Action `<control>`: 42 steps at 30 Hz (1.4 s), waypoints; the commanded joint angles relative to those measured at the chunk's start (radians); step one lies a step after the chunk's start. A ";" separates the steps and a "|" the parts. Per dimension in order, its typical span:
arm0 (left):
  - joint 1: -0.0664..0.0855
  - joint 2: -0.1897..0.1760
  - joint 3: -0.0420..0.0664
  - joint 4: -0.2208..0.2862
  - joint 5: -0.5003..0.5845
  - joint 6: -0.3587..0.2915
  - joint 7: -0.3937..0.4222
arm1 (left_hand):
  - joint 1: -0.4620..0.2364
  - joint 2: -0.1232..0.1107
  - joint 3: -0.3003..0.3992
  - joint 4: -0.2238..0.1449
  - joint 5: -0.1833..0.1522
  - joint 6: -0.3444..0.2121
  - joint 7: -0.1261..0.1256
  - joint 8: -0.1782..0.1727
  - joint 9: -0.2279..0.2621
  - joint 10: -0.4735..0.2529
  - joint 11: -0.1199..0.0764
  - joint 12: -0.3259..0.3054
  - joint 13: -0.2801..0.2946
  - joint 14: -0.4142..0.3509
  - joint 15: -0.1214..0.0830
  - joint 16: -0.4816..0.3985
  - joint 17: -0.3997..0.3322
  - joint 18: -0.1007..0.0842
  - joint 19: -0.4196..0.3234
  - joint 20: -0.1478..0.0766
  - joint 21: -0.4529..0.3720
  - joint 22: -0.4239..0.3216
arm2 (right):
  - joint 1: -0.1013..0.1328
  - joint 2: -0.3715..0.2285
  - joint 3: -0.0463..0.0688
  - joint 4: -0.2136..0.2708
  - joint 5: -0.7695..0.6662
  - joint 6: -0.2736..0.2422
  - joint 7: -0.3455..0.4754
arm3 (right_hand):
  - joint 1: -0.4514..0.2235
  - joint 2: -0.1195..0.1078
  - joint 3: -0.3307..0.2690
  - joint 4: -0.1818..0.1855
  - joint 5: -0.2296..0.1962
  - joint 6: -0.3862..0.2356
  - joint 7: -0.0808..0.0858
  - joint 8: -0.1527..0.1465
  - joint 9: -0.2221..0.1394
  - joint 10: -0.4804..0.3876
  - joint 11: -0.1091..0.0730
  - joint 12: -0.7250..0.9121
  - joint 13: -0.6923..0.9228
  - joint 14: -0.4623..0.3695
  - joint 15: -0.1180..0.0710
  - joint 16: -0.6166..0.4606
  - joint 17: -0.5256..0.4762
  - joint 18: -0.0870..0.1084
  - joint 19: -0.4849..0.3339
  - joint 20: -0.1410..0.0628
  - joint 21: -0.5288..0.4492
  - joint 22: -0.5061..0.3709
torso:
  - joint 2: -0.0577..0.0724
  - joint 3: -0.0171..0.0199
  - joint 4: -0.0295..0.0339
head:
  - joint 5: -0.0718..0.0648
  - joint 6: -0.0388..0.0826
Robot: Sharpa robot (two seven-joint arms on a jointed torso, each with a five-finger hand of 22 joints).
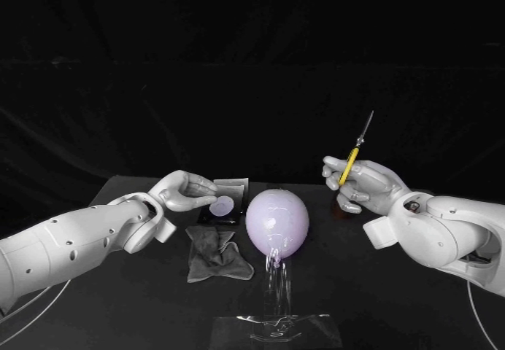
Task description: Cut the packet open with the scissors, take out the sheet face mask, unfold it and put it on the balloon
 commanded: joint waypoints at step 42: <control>-0.035 0.251 -0.002 -0.252 -0.647 -0.008 -0.283 | 0.085 -0.051 -0.356 0.069 0.004 -0.364 0.051 -0.114 -0.112 -0.589 -0.017 -0.022 -0.020 -0.464 0.000 -0.074 -0.146 0.009 -0.205 -0.008 -0.093 -0.002 | 0.000 -0.002 0.001 0.011 -0.036 0.006 -0.002 | 0.132 0.073 0.106 -0.066 0.000 0.016 0.013 -0.071 -0.072 0.350 -0.008 1.058 0.263 0.101 0.004 0.026 0.246 0.000 0.028 0.004 0.032 0.097 | 0.000 0.0016 -0.0022 | 0.020 -0.052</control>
